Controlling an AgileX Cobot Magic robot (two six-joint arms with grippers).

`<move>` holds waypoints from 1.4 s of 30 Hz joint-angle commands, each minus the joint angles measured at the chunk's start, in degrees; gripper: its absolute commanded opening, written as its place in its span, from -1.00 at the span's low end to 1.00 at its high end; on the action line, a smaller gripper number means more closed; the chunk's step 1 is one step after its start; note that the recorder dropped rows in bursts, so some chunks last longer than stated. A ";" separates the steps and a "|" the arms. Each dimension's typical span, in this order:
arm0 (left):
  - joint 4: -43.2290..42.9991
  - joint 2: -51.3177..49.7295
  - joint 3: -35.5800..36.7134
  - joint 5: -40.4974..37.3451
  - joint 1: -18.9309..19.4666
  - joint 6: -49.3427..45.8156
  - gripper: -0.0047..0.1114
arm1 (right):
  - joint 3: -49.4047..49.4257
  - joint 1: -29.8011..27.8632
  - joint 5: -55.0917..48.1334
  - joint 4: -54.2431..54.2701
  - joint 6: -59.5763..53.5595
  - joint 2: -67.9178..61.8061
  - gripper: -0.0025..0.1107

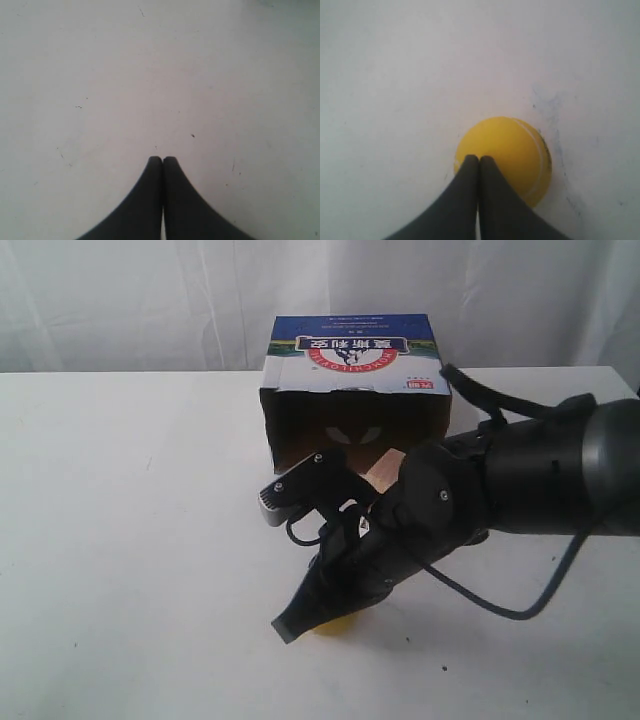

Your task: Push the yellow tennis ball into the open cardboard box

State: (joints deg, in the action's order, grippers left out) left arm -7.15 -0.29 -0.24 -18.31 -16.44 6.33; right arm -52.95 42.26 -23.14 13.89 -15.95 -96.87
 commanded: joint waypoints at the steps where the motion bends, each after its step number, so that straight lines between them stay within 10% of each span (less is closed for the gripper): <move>1: -0.02 0.29 0.24 -1.03 -0.29 -0.13 -0.92 | 0.29 0.00 0.40 -0.83 0.80 -2.87 -0.96; 42: -0.02 0.29 0.24 -1.03 -0.29 -0.13 -0.92 | -5.68 -1.64 -6.57 -12.98 9.36 -3.69 -0.96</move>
State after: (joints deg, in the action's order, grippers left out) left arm -7.15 -0.29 -0.24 -18.31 -16.44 6.33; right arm -58.82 40.96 -29.56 1.28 -7.03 -99.49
